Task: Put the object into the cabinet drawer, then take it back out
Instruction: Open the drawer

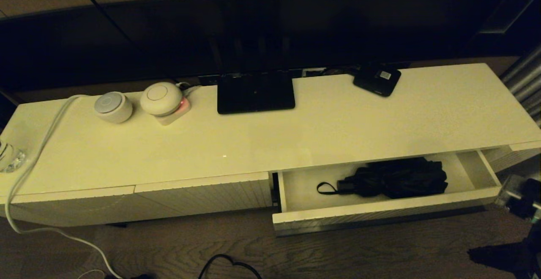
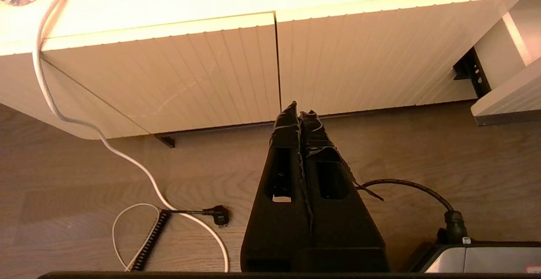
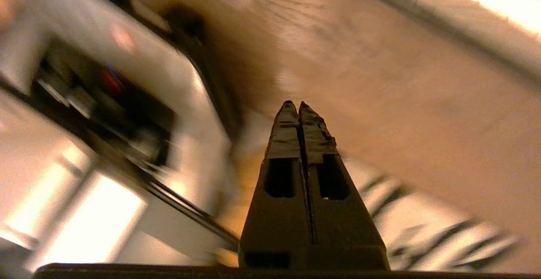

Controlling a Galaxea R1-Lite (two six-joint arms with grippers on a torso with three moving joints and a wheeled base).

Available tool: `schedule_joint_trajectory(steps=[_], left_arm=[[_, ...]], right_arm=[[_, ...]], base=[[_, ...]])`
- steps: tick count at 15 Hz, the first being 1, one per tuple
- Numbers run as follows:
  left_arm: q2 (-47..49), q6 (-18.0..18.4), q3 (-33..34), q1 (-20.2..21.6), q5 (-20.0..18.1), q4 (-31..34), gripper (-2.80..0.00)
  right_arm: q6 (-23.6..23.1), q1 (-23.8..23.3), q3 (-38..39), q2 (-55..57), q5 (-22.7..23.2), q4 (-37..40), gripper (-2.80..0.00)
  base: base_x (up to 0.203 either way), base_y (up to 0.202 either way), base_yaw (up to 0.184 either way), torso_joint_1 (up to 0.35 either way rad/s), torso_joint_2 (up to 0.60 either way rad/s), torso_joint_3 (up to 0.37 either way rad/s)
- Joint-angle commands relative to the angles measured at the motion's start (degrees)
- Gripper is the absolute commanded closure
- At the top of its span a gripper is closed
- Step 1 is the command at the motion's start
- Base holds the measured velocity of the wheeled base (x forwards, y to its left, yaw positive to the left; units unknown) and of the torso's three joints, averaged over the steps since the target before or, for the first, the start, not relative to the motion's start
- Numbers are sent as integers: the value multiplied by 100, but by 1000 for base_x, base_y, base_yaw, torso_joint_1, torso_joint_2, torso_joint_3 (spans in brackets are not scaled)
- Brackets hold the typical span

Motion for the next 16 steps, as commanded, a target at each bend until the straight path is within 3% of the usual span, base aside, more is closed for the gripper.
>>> schedule_joint_trajectory(steps=[1, 5, 11, 16], left_arm=[[0, 0, 18, 2, 4, 1, 0], [0, 0, 18, 2, 4, 1, 0], [0, 0, 18, 2, 4, 1, 0], [0, 0, 18, 2, 4, 1, 0]], right_arm=[[1265, -2, -439, 782, -27, 36, 0], [2522, 4, -1104, 1759, -646, 11, 0], [3175, 115, -1907, 2569, -1121, -12, 0], [3253, 164, -2189, 2977, -1238, -23, 0]], base=[[0, 0, 0, 0, 0, 0], [0, 0, 0, 0, 0, 0], [0, 0, 0, 0, 0, 0], [0, 0, 0, 0, 0, 0]])
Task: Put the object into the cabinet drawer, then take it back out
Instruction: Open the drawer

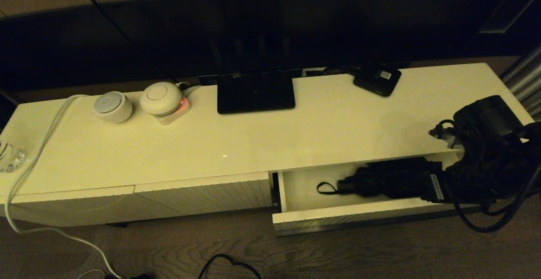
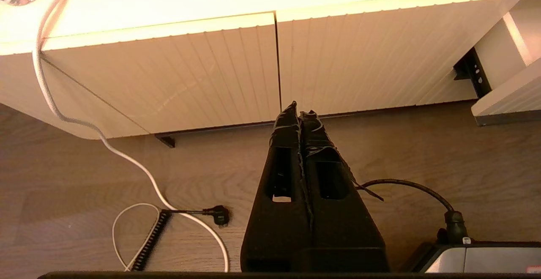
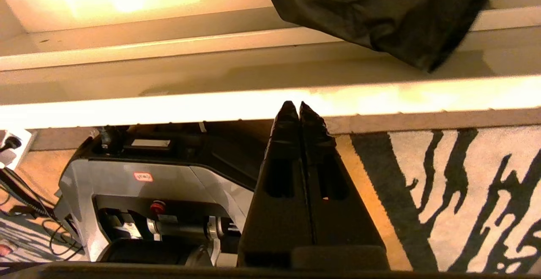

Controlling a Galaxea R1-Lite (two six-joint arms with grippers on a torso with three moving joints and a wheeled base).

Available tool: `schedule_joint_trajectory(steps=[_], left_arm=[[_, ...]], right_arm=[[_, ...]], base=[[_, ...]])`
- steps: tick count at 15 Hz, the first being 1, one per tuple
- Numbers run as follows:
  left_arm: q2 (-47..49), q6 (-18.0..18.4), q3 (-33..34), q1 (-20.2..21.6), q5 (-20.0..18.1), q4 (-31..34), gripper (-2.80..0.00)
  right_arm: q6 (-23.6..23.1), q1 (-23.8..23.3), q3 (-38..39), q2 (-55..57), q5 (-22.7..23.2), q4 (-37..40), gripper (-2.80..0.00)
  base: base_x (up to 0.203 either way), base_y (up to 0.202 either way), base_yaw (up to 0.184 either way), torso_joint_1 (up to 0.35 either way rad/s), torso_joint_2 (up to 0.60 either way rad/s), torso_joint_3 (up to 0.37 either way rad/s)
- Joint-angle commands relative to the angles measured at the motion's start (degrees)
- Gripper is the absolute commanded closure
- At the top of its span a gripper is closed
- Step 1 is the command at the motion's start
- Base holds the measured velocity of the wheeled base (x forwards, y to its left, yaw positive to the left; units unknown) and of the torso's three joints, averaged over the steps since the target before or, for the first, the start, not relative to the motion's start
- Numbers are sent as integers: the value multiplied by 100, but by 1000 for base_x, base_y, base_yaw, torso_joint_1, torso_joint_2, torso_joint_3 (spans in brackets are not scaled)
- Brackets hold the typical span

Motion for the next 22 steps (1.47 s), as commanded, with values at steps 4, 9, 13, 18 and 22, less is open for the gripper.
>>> schedule_joint_trajectory(steps=[4, 9, 13, 18, 22], left_arm=[[0, 0, 18, 2, 2, -1, 0], [0, 0, 18, 2, 2, -1, 0], [0, 0, 18, 2, 2, -1, 0], [0, 0, 18, 2, 2, -1, 0], [0, 0, 18, 2, 2, -1, 0]], right_arm=[[290, 36, -195, 562, -183, -108, 0], [337, 86, -251, 770, -222, -93, 0], [328, 94, -151, 807, -196, -28, 0], [295, 94, -186, 965, -222, 336, 0], [-72, 122, -92, 1008, -181, 1133, 0]], base=[[0, 0, 0, 0, 0, 0], [0, 0, 0, 0, 0, 0], [0, 0, 0, 0, 0, 0], [0, 0, 0, 0, 0, 0], [0, 0, 0, 0, 0, 0]])
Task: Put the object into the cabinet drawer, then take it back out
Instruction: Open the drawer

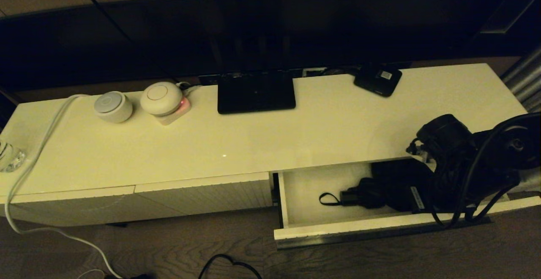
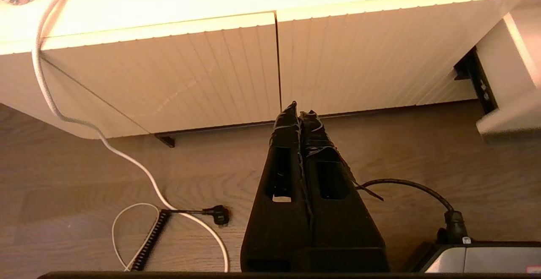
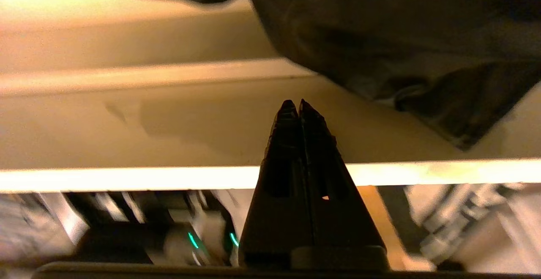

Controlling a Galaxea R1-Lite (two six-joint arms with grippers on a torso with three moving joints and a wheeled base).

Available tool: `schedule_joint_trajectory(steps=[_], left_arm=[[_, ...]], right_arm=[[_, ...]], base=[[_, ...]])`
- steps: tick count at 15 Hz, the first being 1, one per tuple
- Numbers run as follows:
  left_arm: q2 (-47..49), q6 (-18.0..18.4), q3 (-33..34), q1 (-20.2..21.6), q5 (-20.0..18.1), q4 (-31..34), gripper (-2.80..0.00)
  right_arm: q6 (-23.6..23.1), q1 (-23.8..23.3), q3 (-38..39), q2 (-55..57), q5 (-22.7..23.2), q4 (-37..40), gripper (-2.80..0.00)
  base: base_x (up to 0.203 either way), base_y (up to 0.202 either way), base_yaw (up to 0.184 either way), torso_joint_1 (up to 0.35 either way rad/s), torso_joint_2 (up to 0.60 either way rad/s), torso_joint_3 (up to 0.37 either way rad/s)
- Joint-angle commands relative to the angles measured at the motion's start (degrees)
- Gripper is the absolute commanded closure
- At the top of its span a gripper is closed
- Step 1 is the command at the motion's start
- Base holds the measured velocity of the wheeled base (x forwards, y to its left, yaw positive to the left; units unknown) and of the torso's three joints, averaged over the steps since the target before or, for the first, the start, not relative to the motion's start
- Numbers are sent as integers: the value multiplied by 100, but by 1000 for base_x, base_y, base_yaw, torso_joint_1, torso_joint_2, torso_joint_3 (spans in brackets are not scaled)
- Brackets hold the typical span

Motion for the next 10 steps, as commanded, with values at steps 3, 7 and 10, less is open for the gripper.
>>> schedule_joint_trajectory(steps=[3, 7, 10], left_arm=[[0, 0, 18, 2, 3, -2, 0], [0, 0, 18, 2, 3, -2, 0], [0, 0, 18, 2, 3, -2, 0]], right_arm=[[-237, 108, 57, 83, 59, 511, 0], [-243, 253, 107, 36, 76, 826, 0], [-217, 414, 438, 45, 119, 826, 0]], base=[[0, 0, 0, 0, 0, 0], [0, 0, 0, 0, 0, 0], [0, 0, 0, 0, 0, 0]])
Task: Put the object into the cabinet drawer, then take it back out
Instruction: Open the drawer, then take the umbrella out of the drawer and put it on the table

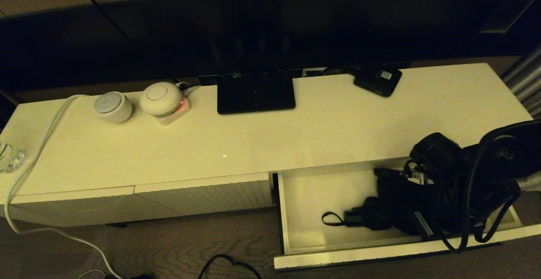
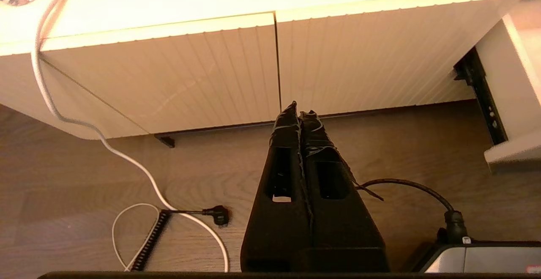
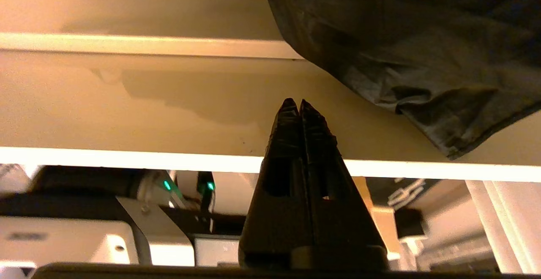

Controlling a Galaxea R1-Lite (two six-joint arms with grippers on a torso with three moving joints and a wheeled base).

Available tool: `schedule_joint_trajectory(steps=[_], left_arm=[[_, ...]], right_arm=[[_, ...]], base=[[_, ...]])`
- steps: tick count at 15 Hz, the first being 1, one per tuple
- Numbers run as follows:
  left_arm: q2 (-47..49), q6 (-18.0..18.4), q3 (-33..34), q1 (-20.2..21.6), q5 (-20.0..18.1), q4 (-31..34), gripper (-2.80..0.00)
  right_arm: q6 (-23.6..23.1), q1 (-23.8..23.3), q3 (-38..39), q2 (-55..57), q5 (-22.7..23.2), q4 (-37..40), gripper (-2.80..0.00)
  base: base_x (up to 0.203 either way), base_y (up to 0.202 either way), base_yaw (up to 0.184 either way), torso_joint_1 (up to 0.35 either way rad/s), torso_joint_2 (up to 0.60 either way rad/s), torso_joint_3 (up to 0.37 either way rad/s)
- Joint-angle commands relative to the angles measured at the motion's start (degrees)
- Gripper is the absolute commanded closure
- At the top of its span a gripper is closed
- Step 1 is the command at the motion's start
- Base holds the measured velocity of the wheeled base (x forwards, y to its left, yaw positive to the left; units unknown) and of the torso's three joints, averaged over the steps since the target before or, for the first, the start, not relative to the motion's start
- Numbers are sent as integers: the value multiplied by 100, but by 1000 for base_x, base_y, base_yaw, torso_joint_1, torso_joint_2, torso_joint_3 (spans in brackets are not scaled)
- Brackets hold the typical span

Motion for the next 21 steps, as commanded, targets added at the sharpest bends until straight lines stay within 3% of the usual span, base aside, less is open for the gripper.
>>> schedule_joint_trajectory(steps=[1, 5, 13, 16, 17, 21], left_arm=[[0, 1, 18, 2, 2, -1, 0], [0, 1, 18, 2, 2, -1, 0], [0, 1, 18, 2, 2, -1, 0], [0, 1, 18, 2, 2, -1, 0], [0, 1, 18, 2, 2, -1, 0], [0, 1, 18, 2, 2, -1, 0]], right_arm=[[51, 127, 308, 0, 113, 44, 0], [82, 142, 495, -23, 521, 21, 0], [225, 128, 784, -565, 414, -1074, 0], [-39, 133, 815, -1242, 320, -1348, 0], [-540, 124, 824, -1373, 196, -1340, 0], [-4177, -152, 1016, -1777, -669, -1353, 0]], base=[[0, 0, 0, 0, 0, 0], [0, 0, 0, 0, 0, 0], [0, 0, 0, 0, 0, 0], [0, 0, 0, 0, 0, 0], [0, 0, 0, 0, 0, 0], [0, 0, 0, 0, 0, 0]])
